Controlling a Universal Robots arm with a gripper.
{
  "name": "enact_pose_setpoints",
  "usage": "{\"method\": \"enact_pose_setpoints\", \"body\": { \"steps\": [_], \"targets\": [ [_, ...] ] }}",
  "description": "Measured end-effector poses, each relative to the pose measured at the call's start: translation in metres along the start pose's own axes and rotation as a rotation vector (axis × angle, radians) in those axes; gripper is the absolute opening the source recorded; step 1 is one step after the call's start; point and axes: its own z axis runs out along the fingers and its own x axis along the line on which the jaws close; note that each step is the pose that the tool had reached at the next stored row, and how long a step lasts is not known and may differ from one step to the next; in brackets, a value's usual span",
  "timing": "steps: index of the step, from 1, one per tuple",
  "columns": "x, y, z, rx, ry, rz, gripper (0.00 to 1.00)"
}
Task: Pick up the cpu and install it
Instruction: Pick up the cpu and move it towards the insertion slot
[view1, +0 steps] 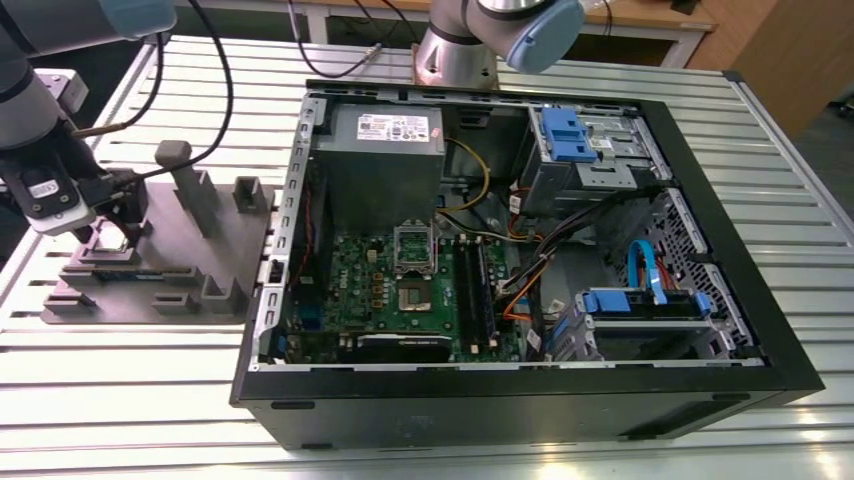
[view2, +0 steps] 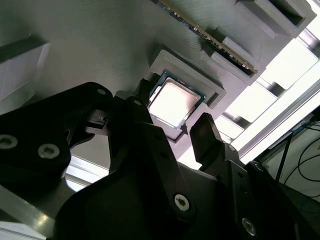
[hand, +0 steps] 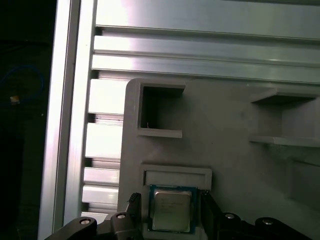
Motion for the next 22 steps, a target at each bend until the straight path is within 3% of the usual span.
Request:
{"method": "enact_pose_setpoints", "body": {
  "steps": [5,14,16,17,22],
  "targets": [
    [0.0,-0.0002,0.0035,0.0002,-0.0018,0.0,0.59],
    [-0.0001,-0.0001,0.0037,0.0002,-0.0024,0.0,0.59],
    [-0.0001,-0.0001,0.0036,0.0001,-0.0026,0.0,0.57],
    [-0.0001,-0.0001,0.0032,0.0001,-0.0025,0.0,0.5],
    [0.0,0.0,0.0007,0.0001,-0.0026,0.0,0.5]
  ]
}}
